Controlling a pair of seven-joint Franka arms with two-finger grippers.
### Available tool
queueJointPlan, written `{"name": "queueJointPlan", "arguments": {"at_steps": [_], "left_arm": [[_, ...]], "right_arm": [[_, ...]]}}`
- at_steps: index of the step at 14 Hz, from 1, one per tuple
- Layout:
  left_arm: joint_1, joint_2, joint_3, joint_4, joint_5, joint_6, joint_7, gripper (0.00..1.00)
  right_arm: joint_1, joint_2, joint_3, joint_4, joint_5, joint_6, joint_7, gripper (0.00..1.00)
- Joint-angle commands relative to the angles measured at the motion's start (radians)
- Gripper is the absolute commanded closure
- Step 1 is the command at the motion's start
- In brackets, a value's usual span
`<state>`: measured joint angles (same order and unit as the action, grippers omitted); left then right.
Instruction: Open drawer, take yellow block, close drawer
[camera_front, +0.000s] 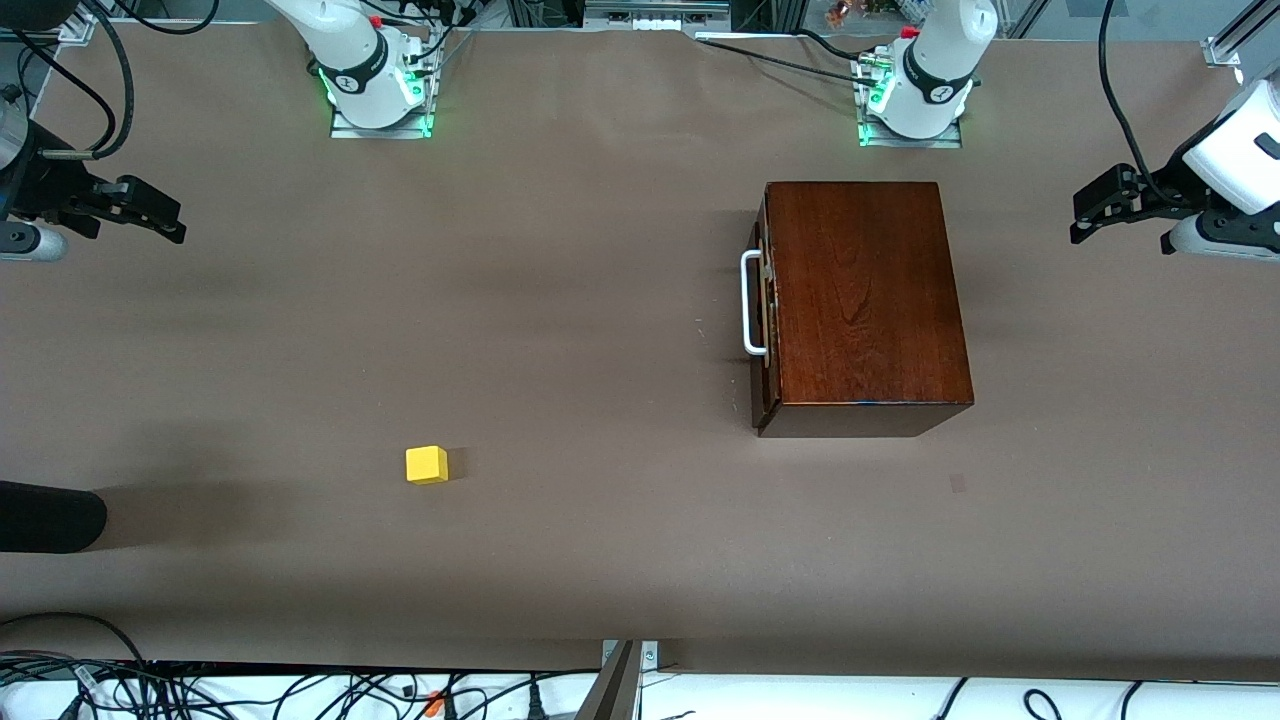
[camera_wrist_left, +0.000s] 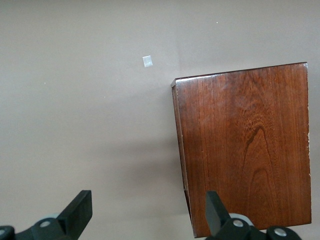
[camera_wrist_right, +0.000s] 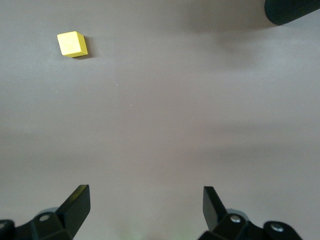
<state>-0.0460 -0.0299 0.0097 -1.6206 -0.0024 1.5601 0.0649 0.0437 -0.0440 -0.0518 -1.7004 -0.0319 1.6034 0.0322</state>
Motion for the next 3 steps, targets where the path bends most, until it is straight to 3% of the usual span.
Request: {"name": "queueJointPlan", "arguments": {"at_steps": [1,3], "left_arm": [[0.002,0.013,-0.001,0.030,-0.011,-0.020,-0.005,0.00],[0.002,0.013,0.001,0.030,-0.011,-0.020,-0.005,0.00]], "right_arm": [[-0.013,0.000,0.010,0.013,0.021,0.000,-0.003,0.00],[-0.013,0.001,0.010,0.013,0.021,0.001,-0.003,0.00]]}}
